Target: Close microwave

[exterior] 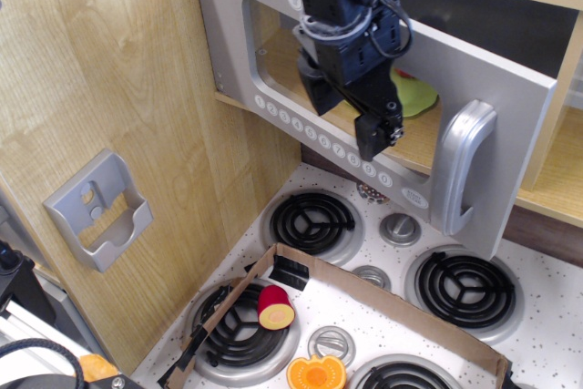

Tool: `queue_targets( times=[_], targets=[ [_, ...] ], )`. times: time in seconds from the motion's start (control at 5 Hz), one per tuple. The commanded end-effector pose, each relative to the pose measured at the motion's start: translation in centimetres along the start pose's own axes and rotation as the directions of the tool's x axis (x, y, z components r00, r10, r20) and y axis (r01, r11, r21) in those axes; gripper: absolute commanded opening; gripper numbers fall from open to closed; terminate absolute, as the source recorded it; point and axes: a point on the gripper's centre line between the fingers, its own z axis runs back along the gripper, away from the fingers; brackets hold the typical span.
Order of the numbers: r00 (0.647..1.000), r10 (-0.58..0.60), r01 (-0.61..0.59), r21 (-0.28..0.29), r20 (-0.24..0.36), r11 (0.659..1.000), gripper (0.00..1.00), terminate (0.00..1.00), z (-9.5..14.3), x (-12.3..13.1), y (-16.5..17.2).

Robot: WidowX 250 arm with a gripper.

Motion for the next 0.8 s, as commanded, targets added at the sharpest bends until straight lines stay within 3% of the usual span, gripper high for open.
queue_targets(
  times=[0.0,0.6],
  targets=[
    [0.997,-0.043,0.042,0.022,0.067,0.999,1.0,0.0,1.0,3.8,-0.1],
    [0.983,-0.109,0.099,0.075,0.149,0.992,1.0,0.0,1.3,6.9,0.2]
  ],
)
